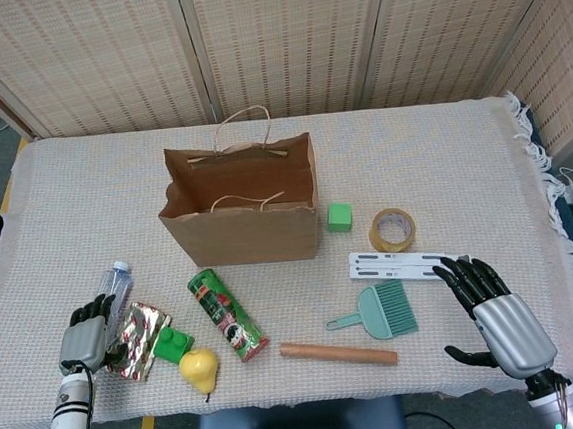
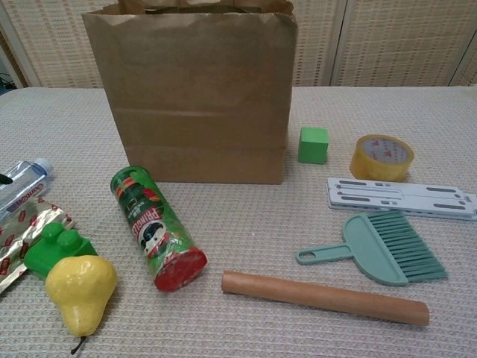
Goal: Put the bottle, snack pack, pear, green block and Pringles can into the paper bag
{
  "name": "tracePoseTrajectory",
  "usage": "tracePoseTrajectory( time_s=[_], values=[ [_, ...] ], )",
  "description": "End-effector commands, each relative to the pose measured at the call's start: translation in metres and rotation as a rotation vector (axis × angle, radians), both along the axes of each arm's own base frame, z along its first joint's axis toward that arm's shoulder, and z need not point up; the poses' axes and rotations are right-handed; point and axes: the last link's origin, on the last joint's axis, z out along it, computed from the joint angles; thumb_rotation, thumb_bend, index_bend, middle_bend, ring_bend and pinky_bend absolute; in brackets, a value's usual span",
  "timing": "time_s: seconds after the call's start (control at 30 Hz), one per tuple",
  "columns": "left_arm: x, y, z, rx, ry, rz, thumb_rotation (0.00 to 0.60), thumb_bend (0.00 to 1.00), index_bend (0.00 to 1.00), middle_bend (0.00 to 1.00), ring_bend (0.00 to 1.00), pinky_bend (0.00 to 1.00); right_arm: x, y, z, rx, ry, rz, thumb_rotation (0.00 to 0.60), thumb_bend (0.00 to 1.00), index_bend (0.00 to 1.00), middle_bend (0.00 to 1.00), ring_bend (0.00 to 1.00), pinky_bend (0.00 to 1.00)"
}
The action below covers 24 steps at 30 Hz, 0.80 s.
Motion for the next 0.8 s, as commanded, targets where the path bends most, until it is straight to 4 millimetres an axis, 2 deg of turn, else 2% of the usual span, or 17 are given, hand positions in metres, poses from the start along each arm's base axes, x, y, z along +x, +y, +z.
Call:
tracePoseTrajectory(
  time_s=[0.03,0.23,0.5,0.8],
  values=[
    [0.001,0.009,0.002,0.009,0.039,-0.001,0.600,0.33,0.00,0.00,0.00,0.00,0.000,0.000,0.000,0.000,-0.001,0.000,0.600,0.00,0.00,0.00,0.00,0.00],
    [0.003,0.023,0.011,0.034,0.102,0.005,0.600,0.33,0.00,0.00,0.00,0.00,0.000,0.000,0.001,-0.002,-0.006,-0.001,0.600,0.00,0.00,0.00,0.00,0.00],
    [0.003,0.021,0.012,0.007,0.140,0.061,0.600,0.33,0.00,0.00,0.00,0.00,0.000,0.000,0.001,0.000,-0.008,-0.002,0.600,0.00,0.00,0.00,0.00,0.00],
    [0.013,0.029,0.019,-0.033,0.157,0.124,0.600,0.33,0.00,0.00,0.00,0.00,0.001,0.001,0.001,0.003,-0.012,-0.002,0.600,0.00,0.00,0.00,0.00,0.00]
  ],
)
